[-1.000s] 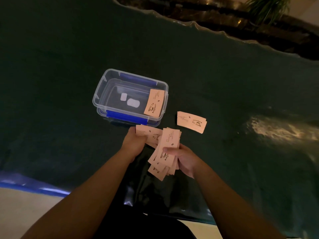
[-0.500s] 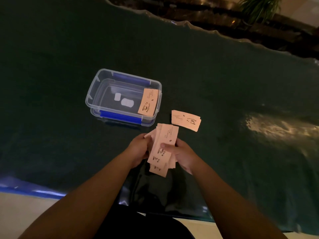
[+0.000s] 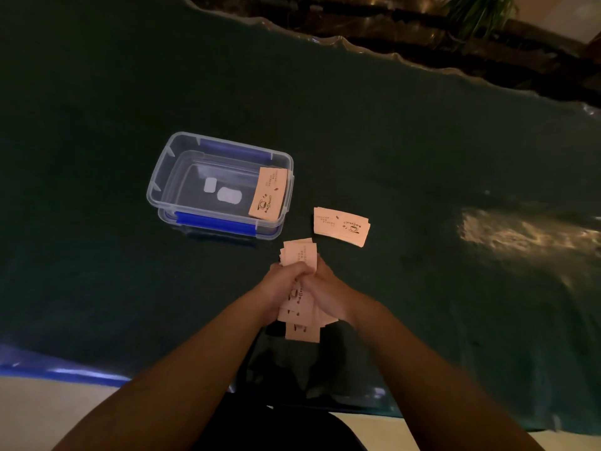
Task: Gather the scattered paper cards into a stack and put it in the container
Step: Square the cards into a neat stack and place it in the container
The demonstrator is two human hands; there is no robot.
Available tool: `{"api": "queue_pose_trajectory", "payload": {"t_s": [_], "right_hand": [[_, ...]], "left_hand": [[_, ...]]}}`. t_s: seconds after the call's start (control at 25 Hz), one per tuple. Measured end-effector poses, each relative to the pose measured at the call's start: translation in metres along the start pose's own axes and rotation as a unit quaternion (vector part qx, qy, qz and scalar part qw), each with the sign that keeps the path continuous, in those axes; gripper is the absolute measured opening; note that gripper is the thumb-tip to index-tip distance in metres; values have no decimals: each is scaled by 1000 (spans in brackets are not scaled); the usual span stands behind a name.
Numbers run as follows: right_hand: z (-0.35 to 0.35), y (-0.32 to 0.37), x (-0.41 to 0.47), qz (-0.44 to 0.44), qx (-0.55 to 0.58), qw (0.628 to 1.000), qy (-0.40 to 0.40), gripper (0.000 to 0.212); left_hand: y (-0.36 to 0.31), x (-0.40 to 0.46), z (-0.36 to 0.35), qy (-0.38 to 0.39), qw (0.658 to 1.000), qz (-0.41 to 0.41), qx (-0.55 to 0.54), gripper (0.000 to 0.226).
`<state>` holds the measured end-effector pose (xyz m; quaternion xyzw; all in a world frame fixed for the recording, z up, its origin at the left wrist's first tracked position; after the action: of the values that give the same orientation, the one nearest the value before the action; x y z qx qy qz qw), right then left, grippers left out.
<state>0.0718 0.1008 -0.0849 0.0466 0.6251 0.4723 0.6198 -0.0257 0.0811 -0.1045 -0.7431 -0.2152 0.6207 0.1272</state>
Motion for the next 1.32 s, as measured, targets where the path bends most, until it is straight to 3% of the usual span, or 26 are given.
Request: {"api": "queue_pose_trajectory", "payload": {"t_s": [0.12,0.36,0.44,0.52,0.6,0.72,0.84,1.08,1.32], "right_hand": [[9,-4,-6,1,-1,1000,-13,97],[58,-24,-29,19,169,982,-84,59],[68,-31,-39,48,285,952,-105,54],[69,-33,-46,86,423,896,-106,63],[68,-34,-51,114,493,855,-116,70],[77,-35,-55,110,439,876,-165,78],[99,-39,-58,96,411,888,-182,73],[131,-31,-52,73,312,939,-125,51],[135,-17,-34,37,307,941,-140,52]], "left_hand": [[-5,0,-6,1,1000,0,-8,21],[-20,-4,-29,-5,985,-51,-166,22],[-25,-8,-40,-21,971,-72,-229,24],[-31,-12,-54,-28,952,-96,-291,29],[-35,-12,-68,-27,933,-118,-338,38],[-33,-14,-82,-32,925,-139,-352,48],[-31,-13,-87,7,929,-154,-336,48],[-37,-8,-55,48,980,-69,-178,51],[-75,9,-39,75,991,-47,-99,45]]}}
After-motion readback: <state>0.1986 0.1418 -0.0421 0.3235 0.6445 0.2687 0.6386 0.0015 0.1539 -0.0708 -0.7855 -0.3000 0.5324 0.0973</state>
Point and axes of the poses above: each hand's wrist, its own x-axis towards the middle knuckle, its own z-axis out of the back of the hand, y = z × x, the point moved 10 cm from there along x, towards the middle knuckle, and after that the axes turned 7 degrees about -x, right-handed, at the moved point
